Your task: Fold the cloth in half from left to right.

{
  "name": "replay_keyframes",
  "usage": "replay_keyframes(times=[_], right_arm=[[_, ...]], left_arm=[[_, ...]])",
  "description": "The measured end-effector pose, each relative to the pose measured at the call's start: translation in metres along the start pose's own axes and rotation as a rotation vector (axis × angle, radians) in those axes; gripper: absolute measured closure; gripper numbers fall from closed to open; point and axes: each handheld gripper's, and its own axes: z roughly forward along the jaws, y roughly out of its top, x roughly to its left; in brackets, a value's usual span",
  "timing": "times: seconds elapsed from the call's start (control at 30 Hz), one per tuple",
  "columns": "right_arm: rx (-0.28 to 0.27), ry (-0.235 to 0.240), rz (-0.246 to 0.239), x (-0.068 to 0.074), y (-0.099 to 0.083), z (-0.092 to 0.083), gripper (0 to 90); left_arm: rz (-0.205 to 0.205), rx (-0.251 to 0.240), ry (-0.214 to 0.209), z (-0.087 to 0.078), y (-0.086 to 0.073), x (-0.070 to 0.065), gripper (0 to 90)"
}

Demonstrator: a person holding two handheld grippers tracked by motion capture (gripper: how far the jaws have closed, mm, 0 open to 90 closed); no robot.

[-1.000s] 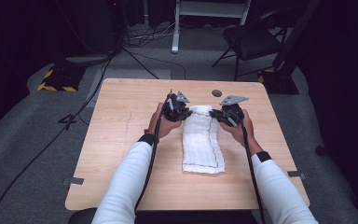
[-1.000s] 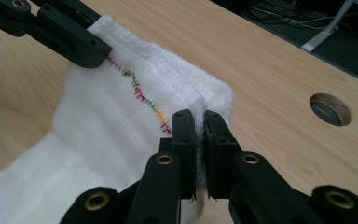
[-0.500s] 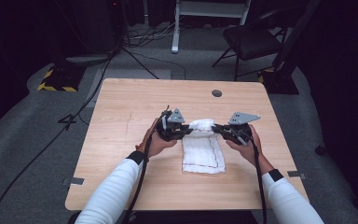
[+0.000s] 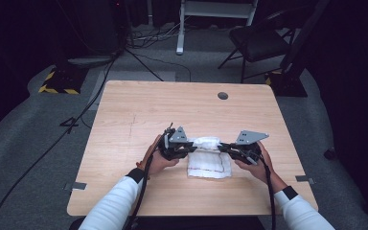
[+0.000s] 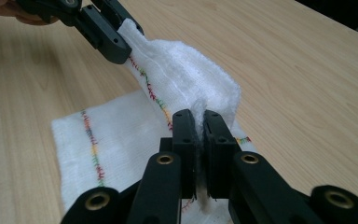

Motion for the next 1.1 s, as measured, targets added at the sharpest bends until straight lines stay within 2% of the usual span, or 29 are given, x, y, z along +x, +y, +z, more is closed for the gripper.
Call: replay_keyframes(times=[0.4, 0.5, 0.7, 0.87, 0.97, 1.1], right_arm=[[0.018, 0.039, -0.002, 0.011, -0.012, -0.011, 85.3], [0.017, 0.047, 0.000, 0.014, -0.015, -0.014, 85.3], [0.034, 0.065, 0.003, 0.018, -0.020, -0.017, 85.1], [0.065, 0.075, -0.012, 0.023, -0.025, -0.016, 85.0], [0.077, 0.082, -0.010, 0.024, -0.028, -0.015, 84.9], [0.110, 0.076, -0.020, 0.027, -0.031, -0.011, 84.8]], left_arm=[[0.050, 0.036, -0.028, 0.002, -0.007, -0.020, 79.0], [0.049, 0.040, -0.036, 0.001, -0.009, -0.025, 79.0], [0.087, 0.074, -0.041, 0.002, -0.010, -0.033, 79.0], [0.093, 0.099, -0.049, 0.003, -0.013, -0.036, 79.0], [0.082, 0.110, -0.051, 0.005, -0.017, -0.038, 78.9], [0.090, 0.137, -0.050, 0.009, -0.020, -0.040, 78.7]])
